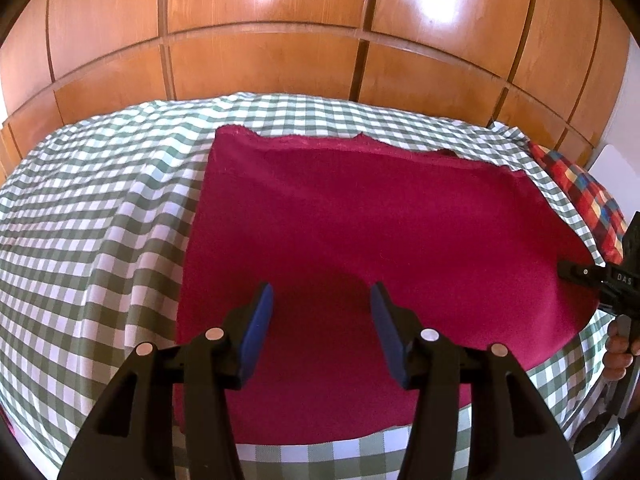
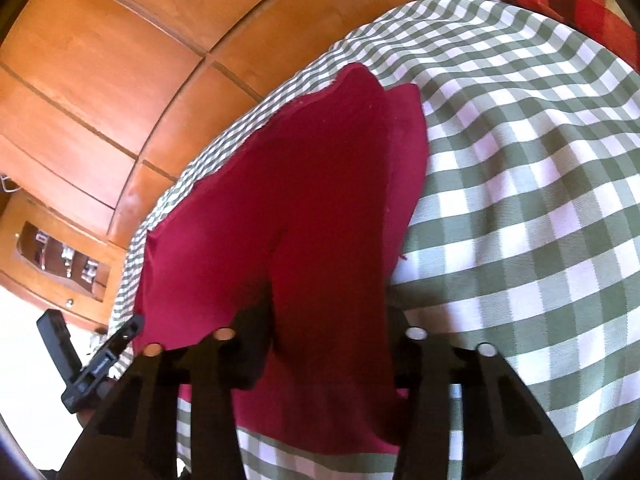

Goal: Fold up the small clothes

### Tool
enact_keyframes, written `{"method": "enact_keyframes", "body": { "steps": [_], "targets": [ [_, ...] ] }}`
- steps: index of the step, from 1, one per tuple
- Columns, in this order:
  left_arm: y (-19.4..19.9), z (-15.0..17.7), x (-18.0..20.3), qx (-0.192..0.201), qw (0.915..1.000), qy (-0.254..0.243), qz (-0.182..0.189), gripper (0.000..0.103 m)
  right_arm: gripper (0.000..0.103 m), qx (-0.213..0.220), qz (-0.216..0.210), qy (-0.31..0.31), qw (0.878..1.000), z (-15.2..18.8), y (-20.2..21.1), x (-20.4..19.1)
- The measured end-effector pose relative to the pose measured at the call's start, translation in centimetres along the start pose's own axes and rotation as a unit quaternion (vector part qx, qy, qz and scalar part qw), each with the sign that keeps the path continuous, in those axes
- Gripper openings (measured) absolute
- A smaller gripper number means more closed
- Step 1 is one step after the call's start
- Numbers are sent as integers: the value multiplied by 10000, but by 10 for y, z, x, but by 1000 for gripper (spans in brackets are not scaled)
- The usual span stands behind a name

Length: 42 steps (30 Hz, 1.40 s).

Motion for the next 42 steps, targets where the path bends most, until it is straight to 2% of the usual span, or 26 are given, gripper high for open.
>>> {"method": "enact_keyframes", "body": {
  "steps": [6,10,14,18,23,26,29,31,32,33,34,36,39,42],
  "targets": [
    [-7,3,-7,-181,9997,139,118,49,31,199,-129,221,9995,-19,12,-34],
    [6,-5,-15,-138,9971,494,566,43,29,359,-301,613,9970,-40,21,-77],
    [19,-12,-38,-210,9882,1055,1087,41,29,389,-570,1139,9911,-57,16,-137],
    [30,-13,-69,-274,9726,1672,1589,41,29,197,-782,1608,9837,-60,-7,-194],
    [34,-16,-99,-253,9550,2224,1948,41,29,-305,-949,2150,9715,-39,-58,-257],
    [33,-19,-108,-252,9485,2400,2053,41,29,-714,-943,2496,9611,-11,-89,-283],
    [35,-25,-113,-229,9420,2523,2200,41,29,-1065,-784,2878,9485,18,-115,-297],
    [33,-30,-114,-253,9375,2606,2293,46,29,-1148,-453,3240,9380,31,-127,-301],
    [33,-31,-114,-274,9350,2641,2350,48,35,-1120,-397,3377,9337,34,-129,-304],
    [32,-33,-113,-306,9324,2671,2418,49,40,-1048,-497,3530,9284,37,-126,-310],
    [32,-35,-111,-328,9309,2682,2457,51,42,-1015,-777,3613,9237,40,-119,-317],
    [33,-40,-105,-374,9268,2695,2590,55,53,-1052,-1218,3690,9154,48,-107,-328],
    [33,-49,-97,-451,9194,2726,2799,60,53,-1125,-1597,3702,9082,61,-89,-330],
    [29,-55,-90,-593,9158,2685,2929,68,53,-1114,-1805,3530,9113,67,-62,-313]
  ]
}}
Point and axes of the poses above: each gripper's, at about its wrist camera, not at the fingertips, and y roughly against the way its jaws point, x to its right, z to its underside, the point moved 10 cm from there along -y, roughly the way its jaws point, and after that the axes turned 10 degrees about y, right-handed, at the moved point
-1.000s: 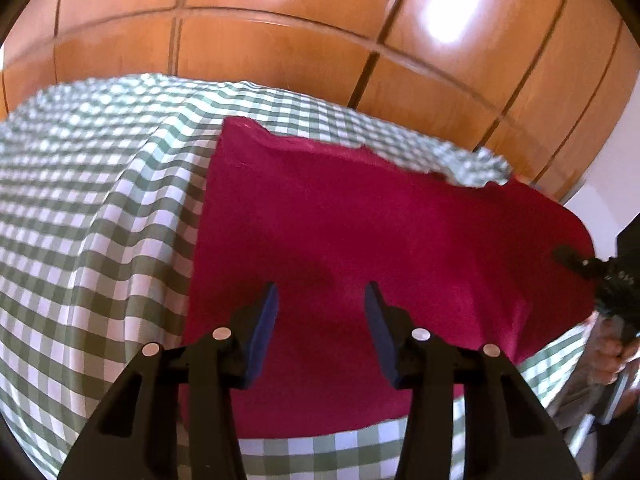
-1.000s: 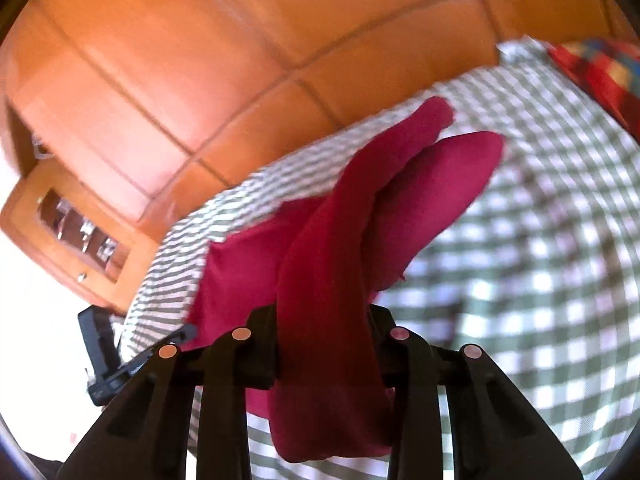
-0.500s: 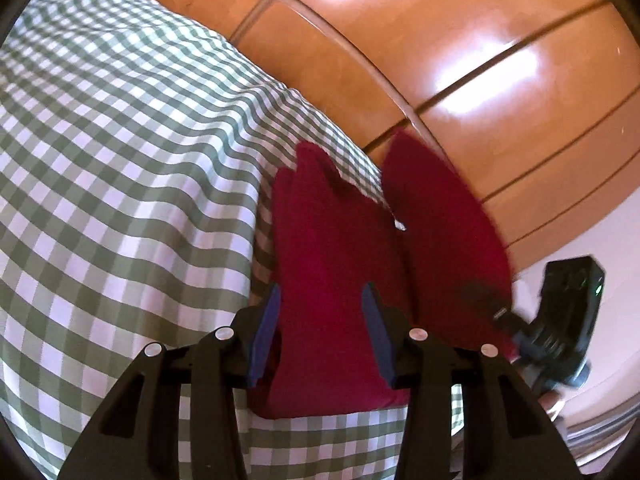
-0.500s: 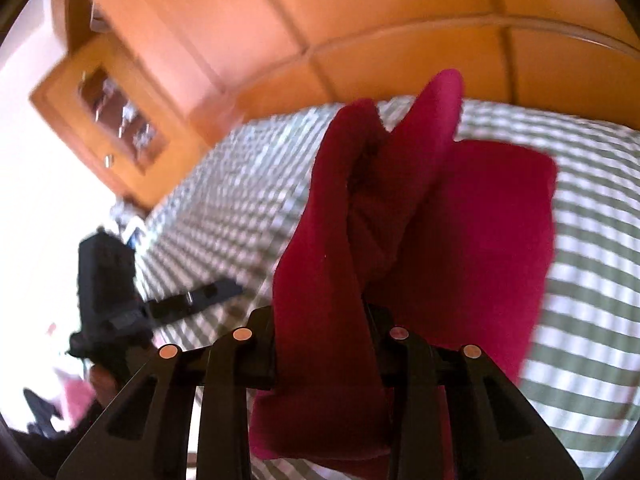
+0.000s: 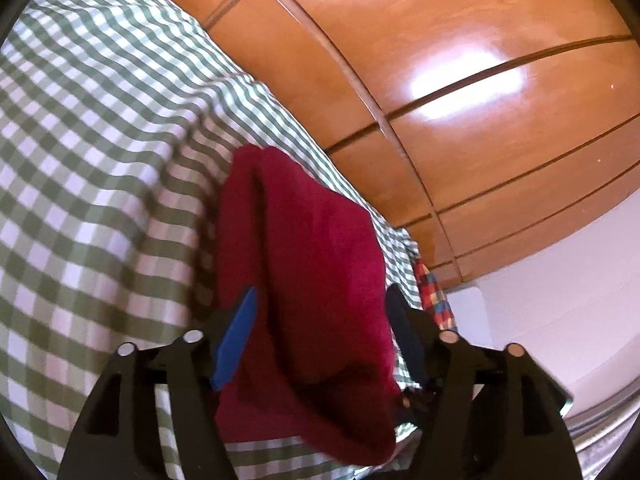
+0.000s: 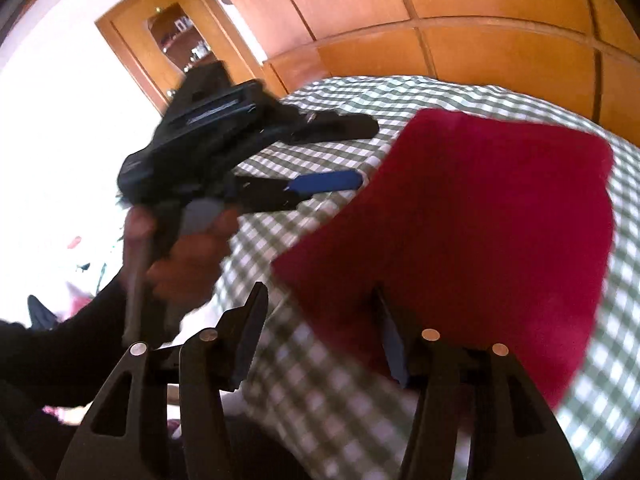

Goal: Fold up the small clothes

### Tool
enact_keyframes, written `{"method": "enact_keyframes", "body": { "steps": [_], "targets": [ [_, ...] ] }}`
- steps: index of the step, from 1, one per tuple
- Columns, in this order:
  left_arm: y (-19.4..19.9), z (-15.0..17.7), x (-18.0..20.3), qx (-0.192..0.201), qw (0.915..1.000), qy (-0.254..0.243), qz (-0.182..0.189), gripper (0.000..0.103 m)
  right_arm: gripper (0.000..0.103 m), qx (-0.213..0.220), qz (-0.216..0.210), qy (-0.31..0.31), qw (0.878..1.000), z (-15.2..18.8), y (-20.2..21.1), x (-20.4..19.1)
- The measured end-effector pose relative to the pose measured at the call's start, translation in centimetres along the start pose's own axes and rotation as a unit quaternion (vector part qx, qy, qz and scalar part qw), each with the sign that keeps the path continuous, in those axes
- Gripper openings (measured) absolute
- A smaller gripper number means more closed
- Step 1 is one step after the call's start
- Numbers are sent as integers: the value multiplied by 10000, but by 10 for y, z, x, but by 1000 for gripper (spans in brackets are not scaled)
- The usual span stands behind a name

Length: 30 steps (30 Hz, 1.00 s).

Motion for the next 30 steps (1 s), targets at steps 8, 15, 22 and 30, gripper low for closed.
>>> {"method": "enact_keyframes", "body": {
  "steps": [8,15,22,30],
  "targets": [
    [-14,11,5,-379,9986,-115,-352,69,53,368,688,-871,9931,51,63,46],
    [-21,28,18,-594,9906,-665,-1042,59,53,441,925,-797,9915,55,55,51],
    [-14,27,-21,-286,9633,-1240,-2362,14,53,168,752,-746,9942,53,20,45],
    [-3,23,-39,84,9626,-1195,-2431,29,53,-427,645,-693,9946,73,-5,35]
  ]
}}
Point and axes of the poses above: each gripper's, at about its wrist camera, not at the fingertips, and y roughly against the way its jaws point, x to its right, z to its underside, the point moved 10 cm from there along -y, roughly the way its jaws point, and after that the axes turned 10 degrees about y, right-handed, at the moved point
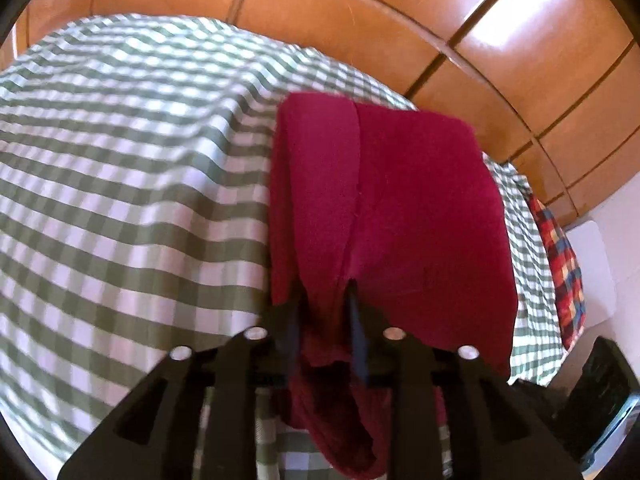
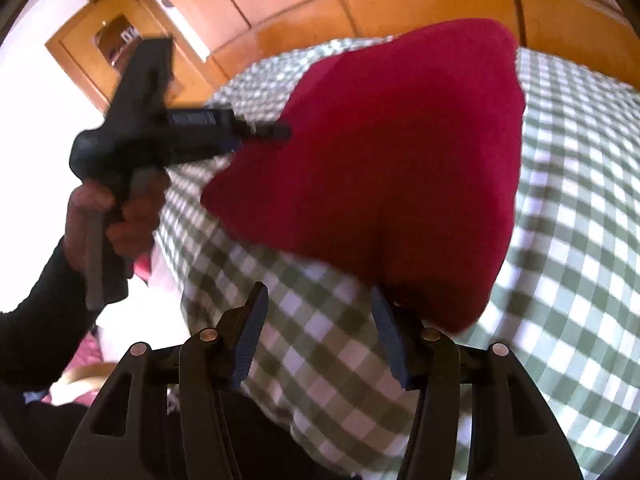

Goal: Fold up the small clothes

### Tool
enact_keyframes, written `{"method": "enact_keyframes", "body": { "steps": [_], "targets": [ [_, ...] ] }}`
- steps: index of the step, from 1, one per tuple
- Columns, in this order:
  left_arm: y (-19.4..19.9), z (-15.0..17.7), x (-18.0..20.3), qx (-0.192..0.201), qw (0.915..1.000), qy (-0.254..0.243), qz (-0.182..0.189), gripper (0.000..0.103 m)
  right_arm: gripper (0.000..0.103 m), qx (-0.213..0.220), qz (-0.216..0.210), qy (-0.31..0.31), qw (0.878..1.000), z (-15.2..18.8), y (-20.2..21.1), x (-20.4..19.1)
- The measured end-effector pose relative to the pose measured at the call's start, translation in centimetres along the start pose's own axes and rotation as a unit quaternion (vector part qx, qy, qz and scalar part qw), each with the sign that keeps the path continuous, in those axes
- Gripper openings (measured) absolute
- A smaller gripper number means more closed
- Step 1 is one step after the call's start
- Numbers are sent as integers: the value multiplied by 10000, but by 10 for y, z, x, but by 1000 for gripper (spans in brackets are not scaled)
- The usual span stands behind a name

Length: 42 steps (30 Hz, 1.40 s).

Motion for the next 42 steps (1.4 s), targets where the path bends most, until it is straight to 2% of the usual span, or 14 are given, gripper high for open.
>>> {"method": "enact_keyframes", "body": {
  "steps": [4,7,9,11,14,18,19,24,30,31,33,35,38,42],
  "targets": [
    [27,-16,12,566,9978,-258,-211,31,53,279,-231,-13,9993,-11,30,-3],
    [42,-26,27,911,9949,-396,-181,31,53,840,-428,-43,9955,-39,68,-1],
    [44,-31,37,1089,9924,-530,-215,31,53,1102,-371,-180,9930,-54,82,10],
    [38,-33,48,1190,9900,-683,-336,32,53,1309,-97,-297,9909,-71,89,29],
    [24,-30,51,1148,9889,-782,-525,33,53,1412,150,-558,9883,-95,81,52],
    [-4,-23,30,975,9885,-738,-892,33,53,1396,348,-759,9867,-123,53,73],
    [-10,-20,25,925,9889,-704,-928,36,53,1322,453,-820,9868,-130,39,81],
    [-21,-13,14,944,9903,-598,-832,38,53,742,823,-1071,9881,-126,-22,117],
    [-21,-13,10,965,9911,-562,-720,43,53,810,1162,-542,9884,-123,-23,108],
    [-20,-13,10,961,9913,-558,-700,43,56,825,1173,-507,9884,-123,-22,107],
    [-17,-12,11,974,9917,-533,-651,43,77,879,1005,-434,9901,-126,-23,103],
    [-15,-12,11,984,9920,-496,-615,44,84,867,1012,-289,9907,-129,-23,97],
    [-12,-10,9,1024,9914,-519,-632,46,89,874,1003,-166,9910,-131,-16,88],
    [-10,-8,8,1067,9906,-556,-648,47,91,1044,799,-499,9901,-124,3,95]
  ]
}}
Point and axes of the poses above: each gripper's, at about its wrist camera, not at the fingertips, and y roughly against the way its jaws point, x to its right, z to its underside, the point moved 10 cm from there along -y, roughly the way its jaws point, and after that the axes turned 10 degrees about y, right-handed, at the moved point
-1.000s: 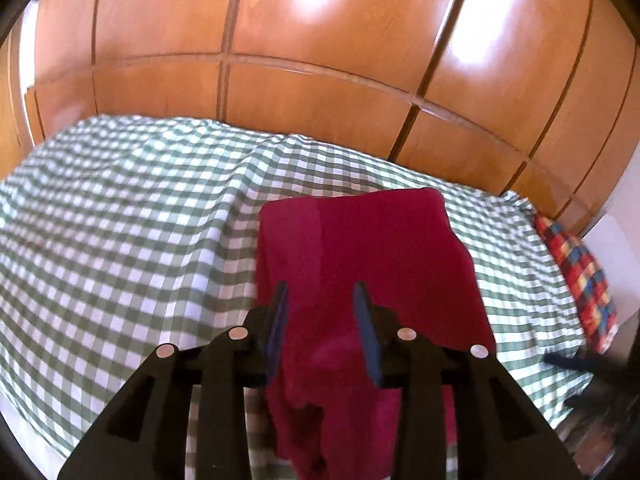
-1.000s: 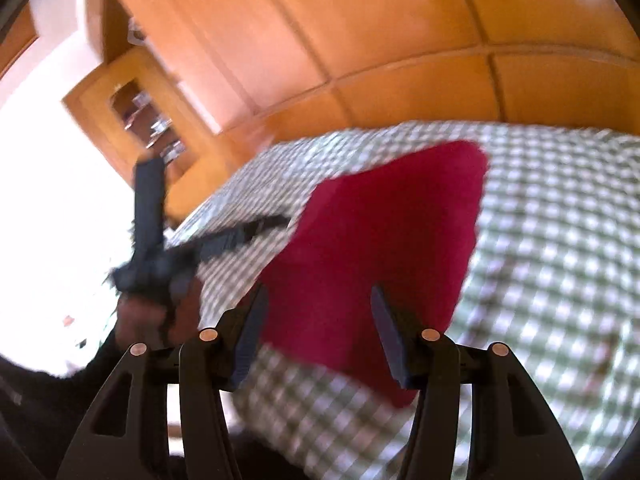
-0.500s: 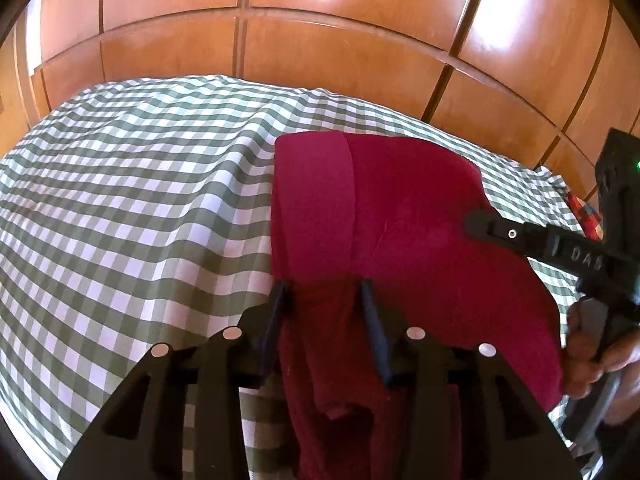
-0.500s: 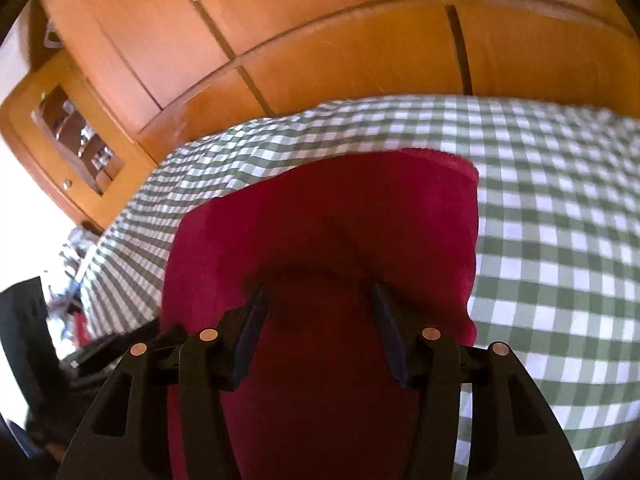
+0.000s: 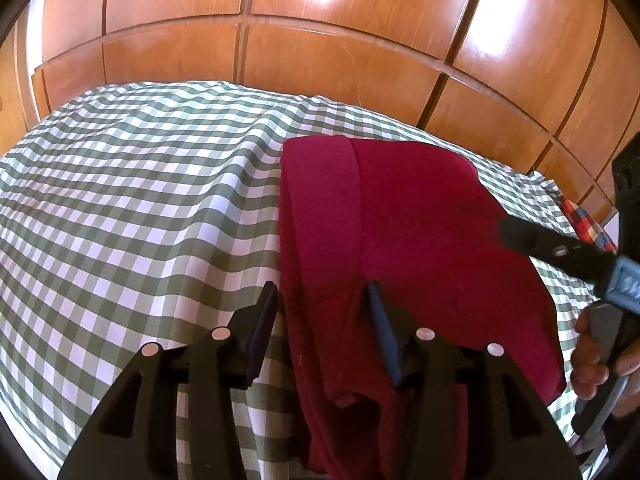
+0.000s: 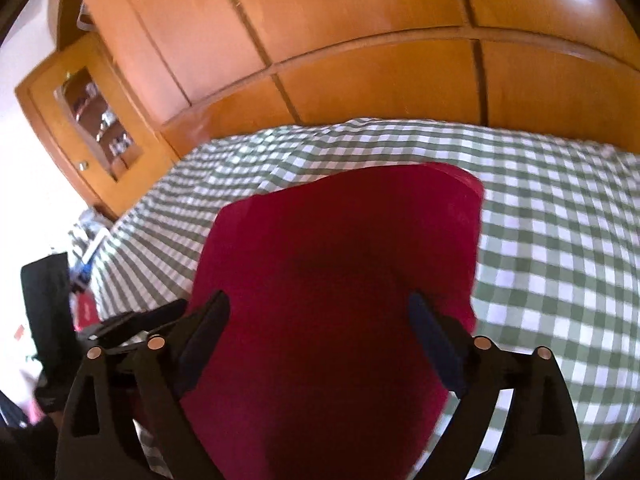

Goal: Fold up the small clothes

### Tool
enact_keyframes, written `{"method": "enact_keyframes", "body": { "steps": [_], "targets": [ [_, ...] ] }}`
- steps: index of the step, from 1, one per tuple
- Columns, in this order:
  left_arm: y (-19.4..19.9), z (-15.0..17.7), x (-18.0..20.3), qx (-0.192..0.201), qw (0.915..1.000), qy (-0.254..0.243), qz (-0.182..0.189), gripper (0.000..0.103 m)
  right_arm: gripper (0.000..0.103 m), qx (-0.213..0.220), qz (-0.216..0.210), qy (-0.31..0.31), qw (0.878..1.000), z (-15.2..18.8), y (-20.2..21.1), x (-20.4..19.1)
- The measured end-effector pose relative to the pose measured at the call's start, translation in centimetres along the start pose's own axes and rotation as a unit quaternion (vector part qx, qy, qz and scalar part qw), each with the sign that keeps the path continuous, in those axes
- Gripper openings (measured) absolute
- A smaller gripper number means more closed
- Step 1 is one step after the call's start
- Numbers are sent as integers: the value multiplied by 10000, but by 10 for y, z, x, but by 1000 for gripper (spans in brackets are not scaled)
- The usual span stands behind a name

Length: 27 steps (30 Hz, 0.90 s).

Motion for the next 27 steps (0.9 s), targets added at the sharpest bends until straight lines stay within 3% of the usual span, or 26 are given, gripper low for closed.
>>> {"method": "enact_keyframes", "body": {
  "steps": [10,15,22,27],
  "targets": [
    [3,1,-2,57,10000,25,74,51,91,-125,-361,-1062,9936,29,5,46],
    [2,3,-5,33,9999,68,115,59,91,-305,-775,-1312,9878,40,-11,47],
    [-4,8,-10,-68,9987,247,439,61,91,-491,-1245,-1326,9821,37,-36,34],
    [-10,13,-16,-161,9947,608,816,60,70,-566,-1482,-1297,9788,36,-48,27]
  ]
}}
Point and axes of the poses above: each gripper's, at about its wrist camera, not at the fingertips, and y roughly against the way its jaws point, x to its right, z to its underside, the point moved 10 cm from there along -y, roughly the way its jaws point, and after that the axes turned 10 degrees about y, right-handed, at the moved point
